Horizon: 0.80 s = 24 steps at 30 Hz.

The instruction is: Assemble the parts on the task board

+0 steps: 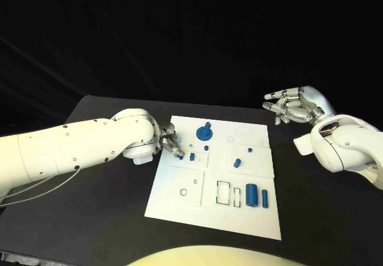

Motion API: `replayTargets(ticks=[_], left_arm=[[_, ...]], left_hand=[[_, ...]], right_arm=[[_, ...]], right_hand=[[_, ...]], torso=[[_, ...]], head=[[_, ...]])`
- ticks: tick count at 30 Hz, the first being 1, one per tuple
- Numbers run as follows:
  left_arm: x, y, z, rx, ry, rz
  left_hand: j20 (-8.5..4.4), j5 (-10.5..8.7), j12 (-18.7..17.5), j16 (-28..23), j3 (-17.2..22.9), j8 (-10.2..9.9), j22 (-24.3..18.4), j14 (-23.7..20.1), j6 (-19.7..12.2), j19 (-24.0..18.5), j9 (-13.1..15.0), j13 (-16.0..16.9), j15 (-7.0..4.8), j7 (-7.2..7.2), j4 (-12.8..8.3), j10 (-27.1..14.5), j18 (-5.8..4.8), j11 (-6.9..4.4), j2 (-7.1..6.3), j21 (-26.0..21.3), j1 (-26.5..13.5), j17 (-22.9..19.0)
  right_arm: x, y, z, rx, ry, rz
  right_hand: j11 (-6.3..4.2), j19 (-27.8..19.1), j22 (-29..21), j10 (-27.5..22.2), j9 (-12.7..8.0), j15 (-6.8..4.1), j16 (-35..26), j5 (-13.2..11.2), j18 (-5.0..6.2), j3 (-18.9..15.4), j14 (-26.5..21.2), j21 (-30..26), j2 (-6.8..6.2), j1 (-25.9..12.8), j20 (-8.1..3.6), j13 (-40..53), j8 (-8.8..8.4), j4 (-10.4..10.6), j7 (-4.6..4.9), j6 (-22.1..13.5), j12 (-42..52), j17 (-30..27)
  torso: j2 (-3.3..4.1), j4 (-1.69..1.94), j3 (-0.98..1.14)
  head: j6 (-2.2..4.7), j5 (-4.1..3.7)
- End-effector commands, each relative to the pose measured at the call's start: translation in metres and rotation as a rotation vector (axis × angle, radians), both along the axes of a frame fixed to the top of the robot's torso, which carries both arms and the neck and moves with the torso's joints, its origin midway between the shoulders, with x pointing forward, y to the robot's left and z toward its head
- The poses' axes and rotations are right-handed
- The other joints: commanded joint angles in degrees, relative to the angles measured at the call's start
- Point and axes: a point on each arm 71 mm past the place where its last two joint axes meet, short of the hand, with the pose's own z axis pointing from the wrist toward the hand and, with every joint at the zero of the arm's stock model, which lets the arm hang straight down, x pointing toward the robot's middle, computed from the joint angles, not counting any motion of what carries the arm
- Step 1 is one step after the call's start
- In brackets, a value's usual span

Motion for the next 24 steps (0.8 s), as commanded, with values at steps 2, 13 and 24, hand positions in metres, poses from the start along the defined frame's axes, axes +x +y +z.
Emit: replayTargets(ticks=[2,13,24], left_arm=[[-0.0014,-0.0033,-0.0005,0.007,0.004,-0.028],[-0.0010,-0.0042,-0.0010,0.016,-0.002,-0.029],[-0.0034,-0.0051,-0.0036,0.047,0.032,-0.056]], left_hand=[[-0.05,0.13,0.2,0.4,8.5,0.3,0.9,6.1,0.1,0.5,0.1,0.1,-0.21,-0.23,-8.6,0.2,-0.51,-0.19,0.01,0.4,0.3,15.1],[-0.07,0.14,0.2,0.4,8.6,0.3,0.9,6.1,0.1,0.5,0.1,0.0,-0.24,-0.24,-8.7,0.2,-0.51,-0.21,-0.05,0.4,0.3,15.1],[-0.07,0.14,0.1,0.4,8.7,0.3,0.9,6.1,0.1,0.5,0.1,0.0,-0.24,-0.23,-8.7,0.2,-0.51,-0.22,-0.03,0.4,0.3,15.1]], right_arm=[[-0.0001,0.0019,-0.0003,-0.001,0.004,0.019],[-0.0001,0.0024,-0.0003,-0.001,0.004,0.020],[-0.0004,0.0026,-0.0002,-0.001,0.004,0.021]], right_hand=[[-0.01,-0.3,-0.1,-0.2,0.0,-0.01,-0.3,0.4,0.74,-0.2,-0.5,-0.3,0.10,0.5,-0.06,0.0,0.39,0.0,-0.10,-0.4,-0.4,0.0],[-0.01,-0.3,-0.1,-0.2,0.0,-0.01,-0.3,0.4,0.74,-0.2,-0.5,-0.3,0.10,0.5,-0.06,0.0,0.39,0.0,-0.10,-0.4,-0.4,0.0],[-0.01,-0.3,-0.1,-0.2,0.0,-0.01,-0.3,0.4,0.74,-0.2,-0.5,-0.3,0.10,0.5,-0.06,0.0,0.39,0.0,-0.10,-0.4,-0.4,0.0]], torso=[[0.01,0.02,-0.01],[-0.01,-0.01,-0.02],[-0.03,0.00,0.01]], head=[[-0.08,0.02],[-0.14,0.04],[-0.25,0.01]])
